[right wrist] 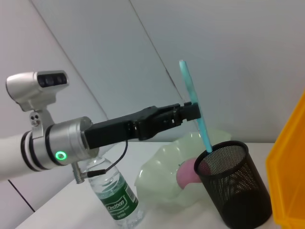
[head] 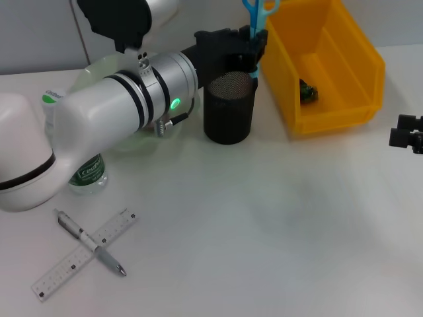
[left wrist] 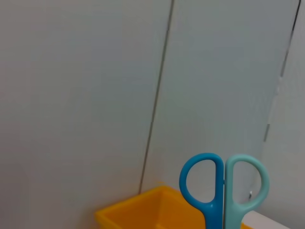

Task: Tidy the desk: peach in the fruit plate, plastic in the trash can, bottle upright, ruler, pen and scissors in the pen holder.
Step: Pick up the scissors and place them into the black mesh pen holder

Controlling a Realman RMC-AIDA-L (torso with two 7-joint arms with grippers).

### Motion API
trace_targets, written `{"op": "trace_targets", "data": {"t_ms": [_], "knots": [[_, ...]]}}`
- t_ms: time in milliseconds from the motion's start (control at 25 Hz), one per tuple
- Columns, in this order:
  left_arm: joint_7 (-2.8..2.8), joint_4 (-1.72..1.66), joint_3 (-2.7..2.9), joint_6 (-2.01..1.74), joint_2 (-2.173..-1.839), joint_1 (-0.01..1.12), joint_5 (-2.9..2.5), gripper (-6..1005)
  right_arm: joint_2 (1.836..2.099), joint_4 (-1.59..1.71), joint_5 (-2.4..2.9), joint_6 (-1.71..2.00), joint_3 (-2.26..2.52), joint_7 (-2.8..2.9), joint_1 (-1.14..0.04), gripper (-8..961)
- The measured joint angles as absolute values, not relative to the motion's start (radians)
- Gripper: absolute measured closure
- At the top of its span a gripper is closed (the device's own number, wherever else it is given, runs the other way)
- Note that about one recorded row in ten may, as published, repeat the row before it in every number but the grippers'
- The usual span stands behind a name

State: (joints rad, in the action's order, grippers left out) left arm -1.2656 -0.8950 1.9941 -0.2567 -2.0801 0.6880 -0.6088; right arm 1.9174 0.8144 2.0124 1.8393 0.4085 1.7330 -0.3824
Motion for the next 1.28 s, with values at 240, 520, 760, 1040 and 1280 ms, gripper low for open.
{"op": "trace_targets", "data": {"t_ms": [240, 520, 760, 1040, 1280], "knots": [[-1.030, -0.819, 1.992, -0.358, -2.080, 0.693, -0.374, 730, 1.917, 0.814, 2.012, 1.842, 0.412, 1.733, -0.385, 175], [-0.695, -0.673, 2.048, -0.586, -2.080, 0.693, 0.019, 726, 1.920, 0.814, 2.012, 1.842, 0.412, 1.736, -0.385, 176], [-0.518, -0.625, 2.133, -0.619, -2.080, 0.710, 0.209, 723, 1.923, 0.815, 2.012, 1.842, 0.410, 1.740, -0.386, 176], [-0.514, -0.578, 2.143, -0.612, -2.080, 0.721, 0.225, 720, 1.934, 0.812, 2.014, 1.836, 0.414, 1.741, -0.392, 176], [-0.520, -0.560, 2.163, -0.611, -2.080, 0.721, 0.226, 717, 1.936, 0.801, 2.015, 1.834, 0.416, 1.741, -0.396, 176]]}}
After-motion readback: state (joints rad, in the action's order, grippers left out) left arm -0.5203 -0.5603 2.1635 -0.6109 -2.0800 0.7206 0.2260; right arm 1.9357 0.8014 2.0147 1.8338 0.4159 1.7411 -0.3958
